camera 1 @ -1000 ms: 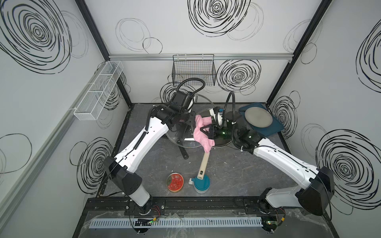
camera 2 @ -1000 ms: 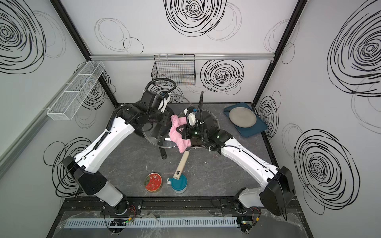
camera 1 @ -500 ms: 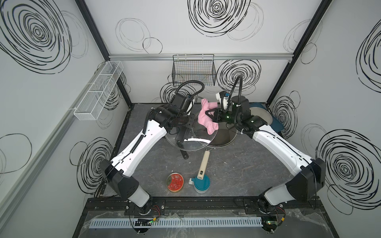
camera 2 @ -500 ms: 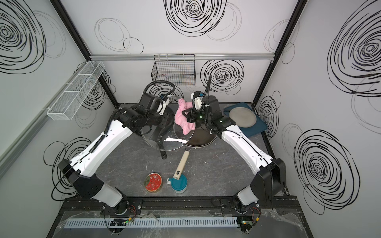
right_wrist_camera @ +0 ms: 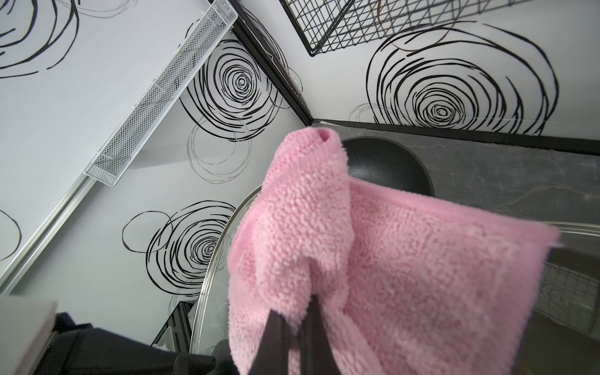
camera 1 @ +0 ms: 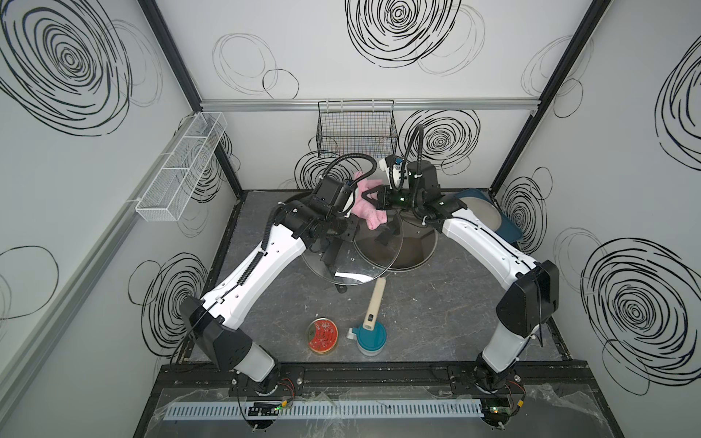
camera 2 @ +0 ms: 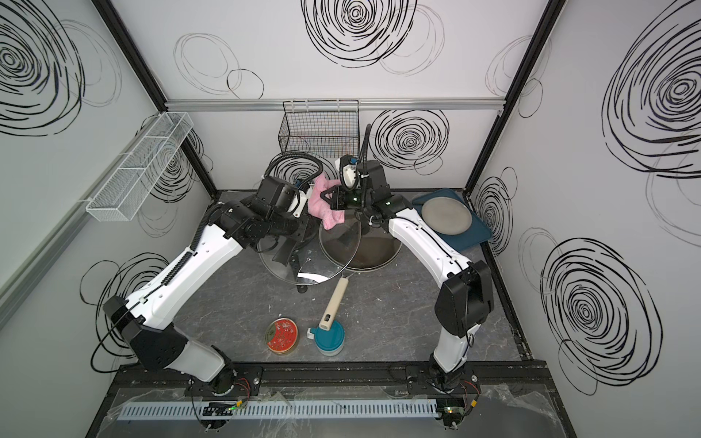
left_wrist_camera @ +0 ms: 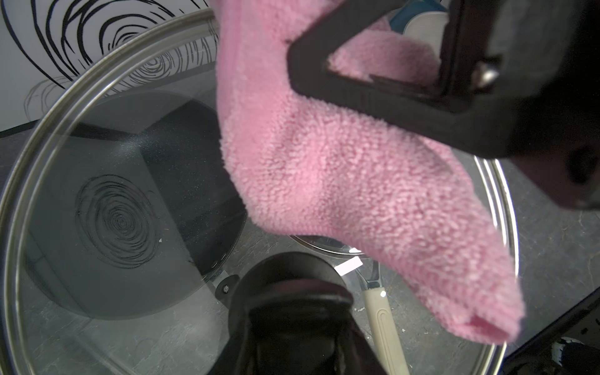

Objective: Wipe the pot lid with a cloth
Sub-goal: Wipe the pot lid.

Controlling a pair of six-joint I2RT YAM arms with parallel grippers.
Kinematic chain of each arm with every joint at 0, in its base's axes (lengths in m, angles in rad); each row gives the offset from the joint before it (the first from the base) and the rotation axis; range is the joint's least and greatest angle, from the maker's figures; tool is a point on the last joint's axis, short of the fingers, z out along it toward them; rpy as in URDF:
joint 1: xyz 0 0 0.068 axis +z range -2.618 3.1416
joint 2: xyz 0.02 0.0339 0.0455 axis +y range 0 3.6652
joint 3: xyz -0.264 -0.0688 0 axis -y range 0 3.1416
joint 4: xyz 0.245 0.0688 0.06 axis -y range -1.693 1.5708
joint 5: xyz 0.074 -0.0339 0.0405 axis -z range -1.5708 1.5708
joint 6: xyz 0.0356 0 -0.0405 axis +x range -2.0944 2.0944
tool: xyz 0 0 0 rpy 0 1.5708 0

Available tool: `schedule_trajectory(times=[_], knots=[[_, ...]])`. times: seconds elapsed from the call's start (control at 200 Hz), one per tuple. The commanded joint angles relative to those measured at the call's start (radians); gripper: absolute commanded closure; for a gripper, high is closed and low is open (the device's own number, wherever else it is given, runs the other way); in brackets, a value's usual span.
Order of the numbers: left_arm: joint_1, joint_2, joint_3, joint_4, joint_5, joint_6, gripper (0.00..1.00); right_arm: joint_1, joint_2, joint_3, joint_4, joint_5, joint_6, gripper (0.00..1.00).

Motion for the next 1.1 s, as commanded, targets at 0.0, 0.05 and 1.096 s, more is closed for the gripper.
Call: schedule_trajectory(times=[0.0,0.05,1.096], knots=[[-0.016,-0.096,0.033,0.194,0.033,0.004,1.0,0.01,0.032,0.045,-0.035,-0.013,-0.019,1.0],[-0.016,-0.094,0.033,0.192,0.031,0.006,1.0,0.011,0.038,0.05,-0.034,-0.015,-0.017,1.0],[0.163,0.02,0.08,0.223,-0.034,0.032,1.0,-0.095,-0.485,-0.455,-0.088,0.152,0.015,1.0]])
